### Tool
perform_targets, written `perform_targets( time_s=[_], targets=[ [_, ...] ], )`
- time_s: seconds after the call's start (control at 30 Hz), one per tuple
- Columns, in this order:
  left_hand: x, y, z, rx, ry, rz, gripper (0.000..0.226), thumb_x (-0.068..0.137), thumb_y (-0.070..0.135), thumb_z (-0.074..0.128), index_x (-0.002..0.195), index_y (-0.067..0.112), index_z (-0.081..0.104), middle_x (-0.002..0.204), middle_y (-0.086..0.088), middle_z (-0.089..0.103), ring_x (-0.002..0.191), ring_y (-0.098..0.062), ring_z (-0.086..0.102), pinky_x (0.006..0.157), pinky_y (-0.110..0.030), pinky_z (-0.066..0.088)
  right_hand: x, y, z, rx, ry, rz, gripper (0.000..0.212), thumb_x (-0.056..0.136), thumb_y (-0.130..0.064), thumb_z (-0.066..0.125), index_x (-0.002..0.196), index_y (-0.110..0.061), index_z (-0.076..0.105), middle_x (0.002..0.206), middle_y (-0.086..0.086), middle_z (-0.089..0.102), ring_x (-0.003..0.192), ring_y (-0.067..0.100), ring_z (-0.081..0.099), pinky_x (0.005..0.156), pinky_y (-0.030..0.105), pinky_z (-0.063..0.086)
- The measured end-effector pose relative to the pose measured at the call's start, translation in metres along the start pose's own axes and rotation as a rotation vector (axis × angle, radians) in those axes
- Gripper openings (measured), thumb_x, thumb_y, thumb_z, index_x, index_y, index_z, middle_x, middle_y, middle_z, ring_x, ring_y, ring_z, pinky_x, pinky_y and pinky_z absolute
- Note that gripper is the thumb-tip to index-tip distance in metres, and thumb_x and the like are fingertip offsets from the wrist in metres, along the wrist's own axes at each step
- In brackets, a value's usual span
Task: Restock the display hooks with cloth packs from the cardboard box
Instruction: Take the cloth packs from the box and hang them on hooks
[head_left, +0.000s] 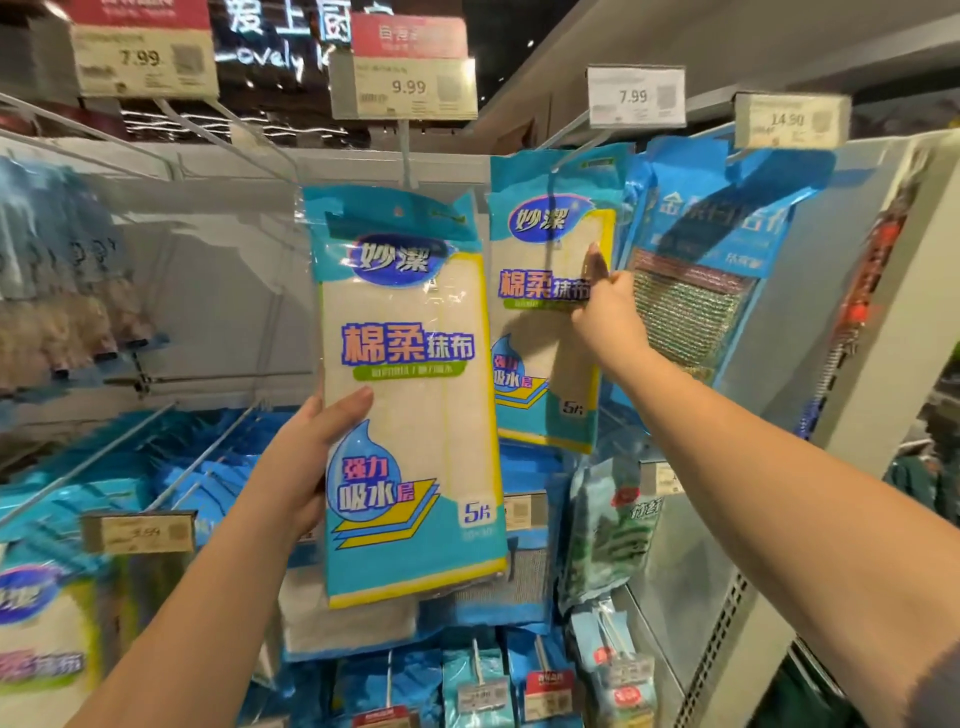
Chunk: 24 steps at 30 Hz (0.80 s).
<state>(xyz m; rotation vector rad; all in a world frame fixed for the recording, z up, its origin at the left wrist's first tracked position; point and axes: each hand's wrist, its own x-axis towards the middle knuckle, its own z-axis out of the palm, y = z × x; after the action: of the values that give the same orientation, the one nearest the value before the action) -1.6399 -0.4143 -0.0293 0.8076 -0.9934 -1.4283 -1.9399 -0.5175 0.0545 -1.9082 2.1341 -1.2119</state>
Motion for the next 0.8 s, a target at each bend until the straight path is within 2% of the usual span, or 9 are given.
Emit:
perform_targets(
  time_s=[0.17, 0.33, 0.4, 0.47, 0.57, 0.67, 0.73, 0.8],
  targets=[
    [0.003, -0.005, 0.012, -0.008, -0.026, -0.043, 0.05, 0.083, 0.026, 0.067, 0.131, 0.016, 0.059, 0.116, -0.016, 0.073, 0.092, -0.034, 0.074, 0.074, -0.048, 0.063, -0.004, 0.003, -0.006, -0.014, -0.037, -0.03, 0.051, 0.099, -0.021, 0.053, 0.143, 0.001, 0.038, 0.153, 0.019, 0.025, 0.129, 0.034, 0.047, 0.106, 0.039, 0.038],
    [0.002, -0.012, 0.021, -0.036, -0.085, -0.084, 0.05, 0.085, 0.026, 0.067, 0.133, 0.016, 0.057, 0.123, -0.018, 0.07, 0.103, -0.039, 0.07, 0.088, -0.055, 0.058, -0.02, 0.006, -0.011, 0.0, -0.026, -0.08, 0.055, 0.099, -0.02, 0.05, 0.149, -0.006, 0.031, 0.154, 0.019, 0.027, 0.131, 0.031, 0.045, 0.102, 0.035, 0.038],
    [0.002, -0.014, 0.024, -0.023, -0.094, -0.091, 0.051, 0.084, 0.026, 0.07, 0.132, 0.016, 0.057, 0.121, -0.017, 0.071, 0.103, -0.039, 0.071, 0.086, -0.054, 0.059, -0.028, 0.006, -0.016, 0.044, 0.014, -0.113, 0.052, 0.099, -0.021, 0.051, 0.147, -0.008, 0.036, 0.149, 0.015, 0.035, 0.131, 0.027, 0.044, 0.103, 0.033, 0.037],
    [0.001, -0.015, 0.027, -0.012, -0.116, -0.094, 0.057, 0.082, 0.026, 0.076, 0.134, 0.015, 0.056, 0.122, -0.018, 0.07, 0.104, -0.039, 0.07, 0.084, -0.052, 0.06, -0.034, 0.004, -0.024, 0.114, 0.084, -0.151, 0.043, 0.099, -0.024, 0.053, 0.139, -0.009, 0.046, 0.138, 0.011, 0.047, 0.121, 0.022, 0.05, 0.099, 0.03, 0.038],
    [0.002, -0.019, 0.032, 0.002, -0.133, -0.099, 0.061, 0.078, 0.029, 0.073, 0.134, 0.013, 0.056, 0.122, -0.019, 0.07, 0.108, -0.041, 0.069, 0.092, -0.056, 0.056, -0.041, -0.006, -0.042, 0.228, 0.18, -0.301, 0.025, 0.098, -0.023, 0.055, 0.119, -0.009, 0.058, 0.113, 0.002, 0.054, 0.1, 0.012, 0.053, 0.09, 0.025, 0.042],
    [0.003, -0.022, 0.041, 0.006, -0.144, -0.099, 0.06, 0.077, 0.028, 0.074, 0.132, 0.013, 0.056, 0.121, -0.018, 0.07, 0.108, -0.04, 0.069, 0.097, -0.058, 0.052, -0.04, -0.021, -0.064, 0.15, 0.248, -0.549, 0.021, 0.095, -0.022, 0.06, 0.11, -0.008, 0.06, 0.105, 0.0, 0.053, 0.1, 0.014, 0.053, 0.087, 0.023, 0.039],
    [0.003, -0.023, 0.049, 0.019, -0.168, -0.095, 0.055, 0.077, 0.026, 0.073, 0.128, 0.012, 0.058, 0.119, -0.018, 0.071, 0.104, -0.038, 0.071, 0.088, -0.052, 0.059, -0.036, -0.03, -0.077, 0.063, 0.22, -0.644, 0.027, 0.093, -0.026, 0.064, 0.115, -0.01, 0.06, 0.109, -0.002, 0.053, 0.104, 0.011, 0.05, 0.092, 0.023, 0.037],
    [0.004, -0.024, 0.056, 0.033, -0.194, -0.082, 0.053, 0.076, 0.025, 0.071, 0.126, 0.011, 0.059, 0.117, -0.018, 0.072, 0.1, -0.036, 0.073, 0.079, -0.045, 0.062, -0.03, -0.037, -0.087, 0.023, 0.167, -0.646, 0.036, 0.092, -0.03, 0.067, 0.121, -0.011, 0.059, 0.114, -0.002, 0.057, 0.107, 0.01, 0.052, 0.095, 0.025, 0.039]
  ],
)
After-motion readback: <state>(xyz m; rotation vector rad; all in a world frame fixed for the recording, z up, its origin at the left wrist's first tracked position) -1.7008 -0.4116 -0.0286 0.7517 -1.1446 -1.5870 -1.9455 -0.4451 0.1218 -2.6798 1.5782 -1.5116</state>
